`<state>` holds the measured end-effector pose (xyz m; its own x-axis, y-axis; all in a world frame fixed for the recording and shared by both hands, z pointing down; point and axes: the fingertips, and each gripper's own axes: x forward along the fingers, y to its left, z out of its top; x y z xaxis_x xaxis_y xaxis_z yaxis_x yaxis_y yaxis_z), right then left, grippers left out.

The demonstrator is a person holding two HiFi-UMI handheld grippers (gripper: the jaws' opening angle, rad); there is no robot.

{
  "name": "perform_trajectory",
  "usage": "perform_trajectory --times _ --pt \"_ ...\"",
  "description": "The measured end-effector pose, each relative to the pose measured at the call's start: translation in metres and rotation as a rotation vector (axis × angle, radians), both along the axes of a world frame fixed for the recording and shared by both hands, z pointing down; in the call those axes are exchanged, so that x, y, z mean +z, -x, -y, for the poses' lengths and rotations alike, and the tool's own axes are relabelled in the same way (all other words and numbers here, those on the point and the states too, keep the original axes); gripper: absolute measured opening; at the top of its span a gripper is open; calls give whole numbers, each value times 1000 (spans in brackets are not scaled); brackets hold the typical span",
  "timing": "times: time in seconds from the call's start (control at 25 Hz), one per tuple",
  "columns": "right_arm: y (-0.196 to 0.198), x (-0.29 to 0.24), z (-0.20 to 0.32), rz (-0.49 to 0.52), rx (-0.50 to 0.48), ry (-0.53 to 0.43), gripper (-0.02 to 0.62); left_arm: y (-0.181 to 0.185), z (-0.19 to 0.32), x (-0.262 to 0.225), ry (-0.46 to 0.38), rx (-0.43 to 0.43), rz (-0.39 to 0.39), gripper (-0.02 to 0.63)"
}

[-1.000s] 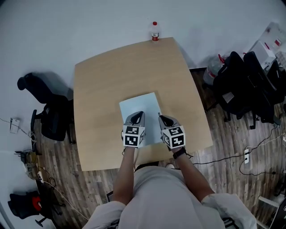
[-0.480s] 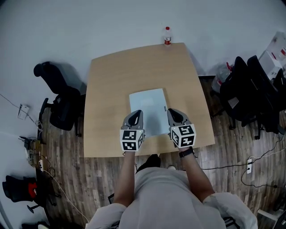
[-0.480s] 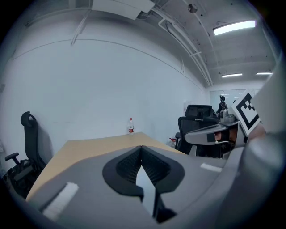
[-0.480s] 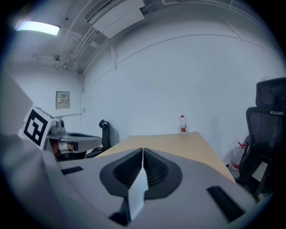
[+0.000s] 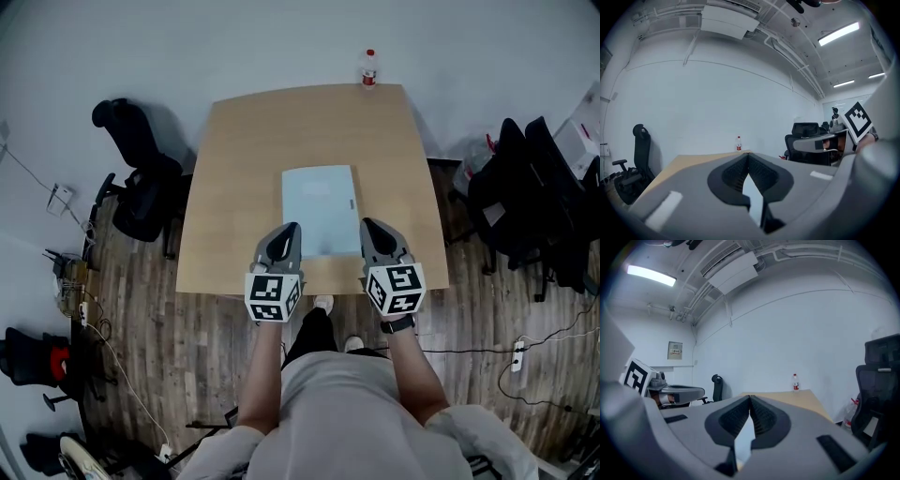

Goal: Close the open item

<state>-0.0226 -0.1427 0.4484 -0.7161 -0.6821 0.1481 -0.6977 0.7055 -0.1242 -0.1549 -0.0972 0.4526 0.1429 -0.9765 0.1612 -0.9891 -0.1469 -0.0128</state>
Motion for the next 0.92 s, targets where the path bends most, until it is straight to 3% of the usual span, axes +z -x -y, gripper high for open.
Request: perform_trajectory --times 0.48,0.92 --pt "-27 1 -45 -49 -6 -36 14 -30 -27 -3 -37 0 -2 9" --pt "-23 -1 -15 -51 11 -37 14 -28 13 2 -11 34 1 9"
